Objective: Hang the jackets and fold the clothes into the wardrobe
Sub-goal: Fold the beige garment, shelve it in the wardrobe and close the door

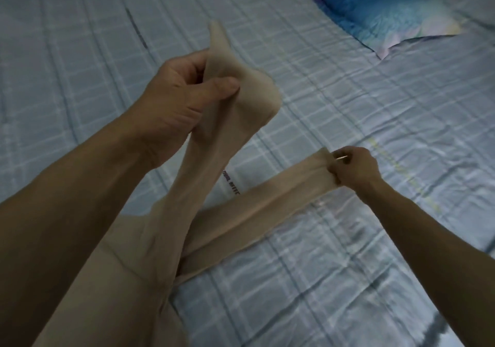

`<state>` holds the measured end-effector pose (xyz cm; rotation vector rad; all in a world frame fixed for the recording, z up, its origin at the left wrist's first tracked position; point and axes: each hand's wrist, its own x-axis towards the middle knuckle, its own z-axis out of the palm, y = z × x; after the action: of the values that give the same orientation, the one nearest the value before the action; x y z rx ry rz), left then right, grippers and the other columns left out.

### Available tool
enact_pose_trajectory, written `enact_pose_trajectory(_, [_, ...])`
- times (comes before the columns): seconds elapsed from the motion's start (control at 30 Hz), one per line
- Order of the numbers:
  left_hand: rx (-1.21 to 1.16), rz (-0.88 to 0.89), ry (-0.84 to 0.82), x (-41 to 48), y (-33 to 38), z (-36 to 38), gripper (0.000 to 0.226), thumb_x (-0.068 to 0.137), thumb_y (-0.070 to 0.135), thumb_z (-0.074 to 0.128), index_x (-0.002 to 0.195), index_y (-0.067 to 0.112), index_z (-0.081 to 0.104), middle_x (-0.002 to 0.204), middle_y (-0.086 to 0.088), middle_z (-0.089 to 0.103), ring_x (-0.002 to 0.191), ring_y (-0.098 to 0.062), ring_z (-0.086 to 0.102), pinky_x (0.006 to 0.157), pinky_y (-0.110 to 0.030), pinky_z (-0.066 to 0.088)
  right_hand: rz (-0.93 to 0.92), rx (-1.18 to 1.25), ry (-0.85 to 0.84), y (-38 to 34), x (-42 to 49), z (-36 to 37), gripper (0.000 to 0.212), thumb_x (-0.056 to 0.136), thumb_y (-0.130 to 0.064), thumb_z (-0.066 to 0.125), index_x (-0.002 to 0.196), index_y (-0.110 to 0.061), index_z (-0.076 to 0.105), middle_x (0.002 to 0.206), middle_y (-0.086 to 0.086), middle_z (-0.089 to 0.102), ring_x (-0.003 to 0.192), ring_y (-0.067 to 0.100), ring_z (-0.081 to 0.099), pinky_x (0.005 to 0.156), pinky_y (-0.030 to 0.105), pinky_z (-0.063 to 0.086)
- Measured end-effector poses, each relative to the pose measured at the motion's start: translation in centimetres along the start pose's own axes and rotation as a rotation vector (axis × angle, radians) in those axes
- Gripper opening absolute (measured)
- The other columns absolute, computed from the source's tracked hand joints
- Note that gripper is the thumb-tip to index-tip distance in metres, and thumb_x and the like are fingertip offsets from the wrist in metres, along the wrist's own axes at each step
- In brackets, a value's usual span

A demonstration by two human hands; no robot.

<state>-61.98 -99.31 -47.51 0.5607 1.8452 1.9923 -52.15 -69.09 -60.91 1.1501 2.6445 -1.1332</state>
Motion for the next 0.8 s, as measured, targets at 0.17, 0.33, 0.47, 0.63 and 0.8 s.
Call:
enact_pose_trajectory(0.17, [0.060, -0.046, -0.159, 1.1, -1.1, 3.7, 0.024, 0.087, 0.013, 0.063, 0.107, 0.025, 0.070, 0.097, 0.005, 0.074, 0.095, -0.011, 0.068, 0.081, -0.024, 0.053, -0.113, 0.381, -0.143, -2.4, -3.4, 0.4, 0.034, 0.094, -0.040, 0.061, 0.113, -0.012, 0.067, 0.114, 0.014, 0.070, 0.105, 0.029, 0.067, 0.095, 0.042, 0.051])
enact_pose_trajectory(0.33, [0.227, -0.144, -0.231, 1.8, -2.9, 6.2, 0.026, 0.089, 0.014, 0.063, 0.112, 0.025, 0.069, 0.106, -0.002, 0.074, 0.097, -0.015, 0.069, 0.091, -0.036, 0.055, 0.053, 1.179, -0.753, -6.5, -5.7, -1.1, 0.078, 0.080, -0.057, 0.053, 0.138, -0.005, 0.051, 0.132, 0.019, 0.059, 0.122, 0.032, 0.059, 0.097, 0.046, 0.052])
enact_pose_trajectory(0.47, [0.330, -0.188, -0.140, 2.2, -3.9, 7.5, 0.017, 0.093, 0.015, 0.064, 0.107, 0.022, 0.070, 0.094, 0.002, 0.074, 0.084, -0.014, 0.071, 0.074, -0.030, 0.058, -0.030, 1.148, -0.477, -6.9, -5.1, -2.3, 0.030, 0.084, -0.014, 0.067, 0.112, -0.004, 0.063, 0.104, 0.011, 0.068, 0.095, 0.021, 0.066, 0.082, 0.036, 0.058])
enact_pose_trajectory(0.63, [0.387, -0.191, 0.112, 3.1, -5.3, 7.8, 0.020, 0.087, 0.011, 0.070, 0.104, 0.023, 0.067, 0.083, 0.007, 0.065, 0.062, -0.002, 0.058, 0.050, -0.017, 0.044, -0.024, 1.039, -0.167, -4.7, -3.5, -4.5, 0.008, 0.088, -0.004, 0.067, 0.092, -0.009, 0.063, 0.089, 0.007, 0.069, 0.079, 0.015, 0.067, 0.077, 0.034, 0.060])
enact_pose_trajectory(0.8, [0.431, -0.223, 0.122, 2.6, -6.7, 6.9, 0.014, 0.090, 0.015, 0.069, 0.102, 0.022, 0.068, 0.090, 0.007, 0.065, 0.077, -0.005, 0.059, 0.063, -0.016, 0.045, 0.150, 0.762, 0.025, -0.3, -1.8, -3.2, 0.007, 0.089, -0.004, 0.067, 0.086, -0.009, 0.063, 0.089, 0.011, 0.066, 0.074, 0.018, 0.067, 0.059, 0.027, 0.056])
